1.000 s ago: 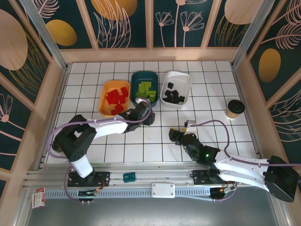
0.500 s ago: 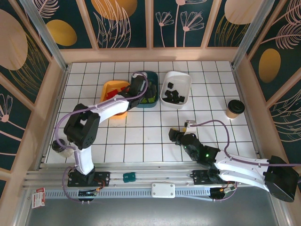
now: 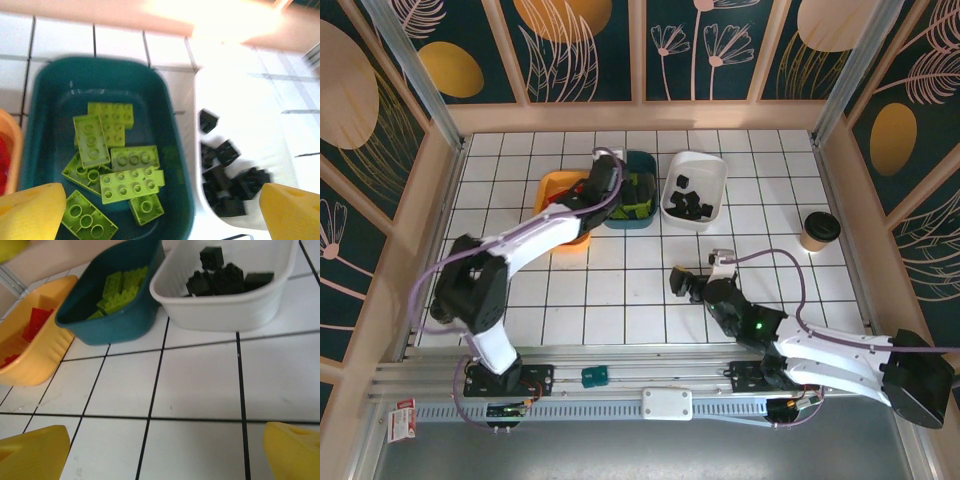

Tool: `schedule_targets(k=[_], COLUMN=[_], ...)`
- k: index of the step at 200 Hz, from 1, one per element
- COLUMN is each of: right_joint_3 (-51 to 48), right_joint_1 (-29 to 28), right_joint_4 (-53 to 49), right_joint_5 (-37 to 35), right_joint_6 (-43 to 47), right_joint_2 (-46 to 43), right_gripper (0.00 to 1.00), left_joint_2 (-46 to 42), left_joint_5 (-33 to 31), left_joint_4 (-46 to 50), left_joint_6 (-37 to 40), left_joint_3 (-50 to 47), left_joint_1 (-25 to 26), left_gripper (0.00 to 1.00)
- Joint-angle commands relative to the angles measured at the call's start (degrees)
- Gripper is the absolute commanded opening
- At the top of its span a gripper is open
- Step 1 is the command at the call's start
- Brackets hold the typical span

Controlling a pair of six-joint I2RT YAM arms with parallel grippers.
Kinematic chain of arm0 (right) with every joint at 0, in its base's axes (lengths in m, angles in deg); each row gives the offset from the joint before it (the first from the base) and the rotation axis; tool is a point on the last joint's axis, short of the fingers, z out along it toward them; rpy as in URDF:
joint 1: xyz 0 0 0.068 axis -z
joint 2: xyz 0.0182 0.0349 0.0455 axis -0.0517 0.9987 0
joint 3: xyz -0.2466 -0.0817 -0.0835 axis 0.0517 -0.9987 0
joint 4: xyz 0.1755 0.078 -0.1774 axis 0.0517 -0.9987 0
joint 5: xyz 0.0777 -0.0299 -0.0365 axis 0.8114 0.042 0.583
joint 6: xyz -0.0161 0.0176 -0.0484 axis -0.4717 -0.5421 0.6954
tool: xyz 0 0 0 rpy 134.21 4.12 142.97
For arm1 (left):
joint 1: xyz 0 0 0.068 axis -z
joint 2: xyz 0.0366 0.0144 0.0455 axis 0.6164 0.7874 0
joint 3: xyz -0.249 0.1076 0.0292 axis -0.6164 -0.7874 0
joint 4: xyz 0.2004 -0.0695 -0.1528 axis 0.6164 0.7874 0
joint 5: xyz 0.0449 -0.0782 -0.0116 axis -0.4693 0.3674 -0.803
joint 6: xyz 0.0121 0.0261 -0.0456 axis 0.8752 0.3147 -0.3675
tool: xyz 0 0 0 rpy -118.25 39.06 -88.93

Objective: Sort the legos into containers by color
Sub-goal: Place the lego in the container, then reset both arms

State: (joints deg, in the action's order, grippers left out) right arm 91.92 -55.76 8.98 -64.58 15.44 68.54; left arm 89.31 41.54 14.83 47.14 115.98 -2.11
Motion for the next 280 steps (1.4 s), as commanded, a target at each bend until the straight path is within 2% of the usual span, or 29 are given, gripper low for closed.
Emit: schedule_targets(k=[1,25,66,80,100,134,149,159,175,201,217,252,280], right_joint_3=[5.4,9.6,8.9,6.9,5.1,4.0,3.9,3.9,3.3,1.5,0.6,0.2,-0.1], right_joint_1=[1.3,5.5,17.1,18.6,20.2,24.8,27.0,27.0,30.6,32.9,33.7,34.5,35.1], right_joint_4=[2.1,0.3,0.7,4.1,7.1,10.3,11.3,11.7,13.1,17.0,19.1,20.8,21.8], right_joint_5=[-3.4,-6.1,3.5,3.6,1.7,1.7,1.8,2.3,4.1,7.5,9.0,10.0,10.9], right_joint_6=[4.6,4.8,3.1,5.1,7.4,8.6,8.9,8.9,8.9,8.8,9.0,11.5,13.0], right_joint_2=[0.9,1.0,1.4,1.5,1.5,1.7,2.2,2.3,2.2,2.3,2.8,4.1,4.5], right_gripper=[0.99,0.99,0.99,0.99,0.99,0.99,0.99,0.99,0.99,0.99,0.99,0.99,0.99], left_joint_2=[-10.0,-18.8,-27.1,-28.5,-31.4,-34.7,-35.5,-36.8,-37.2,-33.5,-29.5,-20.6,-15.0], left_joint_5=[-1.7,-8.8,-19.8,-20.1,-21.6,-33.3,-36.4,-36.6,-36.0,-32.8,-35.1,-28.6,-21.3], left_joint_4=[-5.2,-6.7,-3.6,-3.7,-10.6,-17.7,-24.1,-30.7,-37.7,-42.4,-48.0,-61.6,-61.1], left_joint_6=[-2.0,-1.8,-1.7,-1.9,1.3,2.8,9.0,14.1,19.9,22.0,22.8,21.9,26.9], left_joint_3=[-6.8,-15.0,-25.4,-28.8,-36.0,-41.3,-42.7,-44.8,-48.0,-53.0,-55.8,-58.8,-54.1], left_joint_1=[-0.3,-0.3,-3.1,-4.3,-4.3,-4.5,-4.5,-5.0,-7.3,-15.3,-18.0,-23.4,-26.1], left_gripper=[0.99,0.99,0.99,0.98,0.98,0.99,0.98,0.99,0.99,0.98,0.98,0.98,0.98])
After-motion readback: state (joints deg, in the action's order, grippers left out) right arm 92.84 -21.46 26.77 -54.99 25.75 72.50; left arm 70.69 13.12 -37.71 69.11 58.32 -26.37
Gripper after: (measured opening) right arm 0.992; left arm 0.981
